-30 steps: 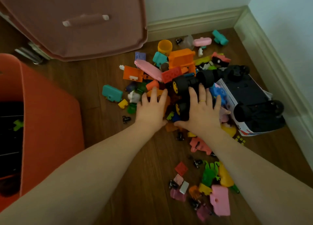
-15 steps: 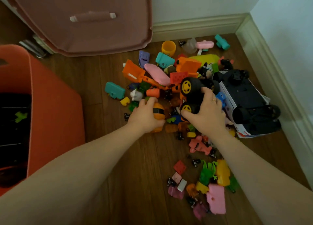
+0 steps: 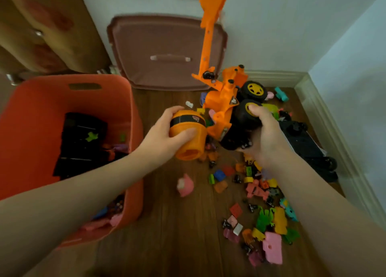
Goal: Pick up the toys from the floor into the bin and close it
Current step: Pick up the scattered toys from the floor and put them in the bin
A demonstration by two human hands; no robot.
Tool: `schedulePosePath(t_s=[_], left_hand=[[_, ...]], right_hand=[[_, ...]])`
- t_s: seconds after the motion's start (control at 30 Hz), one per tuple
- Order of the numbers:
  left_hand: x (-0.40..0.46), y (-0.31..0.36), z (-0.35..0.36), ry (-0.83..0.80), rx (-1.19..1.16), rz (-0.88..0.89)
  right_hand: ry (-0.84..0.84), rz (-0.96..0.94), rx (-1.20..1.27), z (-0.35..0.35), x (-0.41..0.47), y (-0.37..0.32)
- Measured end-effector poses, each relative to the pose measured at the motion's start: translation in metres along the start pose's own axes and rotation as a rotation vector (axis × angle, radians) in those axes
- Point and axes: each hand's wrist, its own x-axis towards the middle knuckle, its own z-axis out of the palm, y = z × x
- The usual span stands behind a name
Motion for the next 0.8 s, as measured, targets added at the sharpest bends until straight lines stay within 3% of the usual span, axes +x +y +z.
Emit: schedulePosePath(t_s=[0.17,0.3,0.43,0.6,0.8], left_hand=[[-0.039,0.002,-0.089,0.163,-0.029,0.077],[-0.076,-0.023,-0.148,0.254,-0.006,0.009],[-0.096,-0.056,-0.187,0.23,-0.005,-0.056],[-0.099,-0.096,-0.218,0.324,-0.339,-0.345],[-0.081,-0.111,-0.215,0.532,-0.309,-0.402]], right_hand=[[-0.154,0.084,-0.003,0.087,-0.01,-0.01],[-0.311,0.138,-0.108,0.159,-0.017,0.003],[-0.405,0.213,-0.262,0.219,-0.022,0.024],[-0.419,0.324,-0.495,0.255,-0.026,0.069],[-0.453,0.345,-0.635,0.245,-0.028,0.112]])
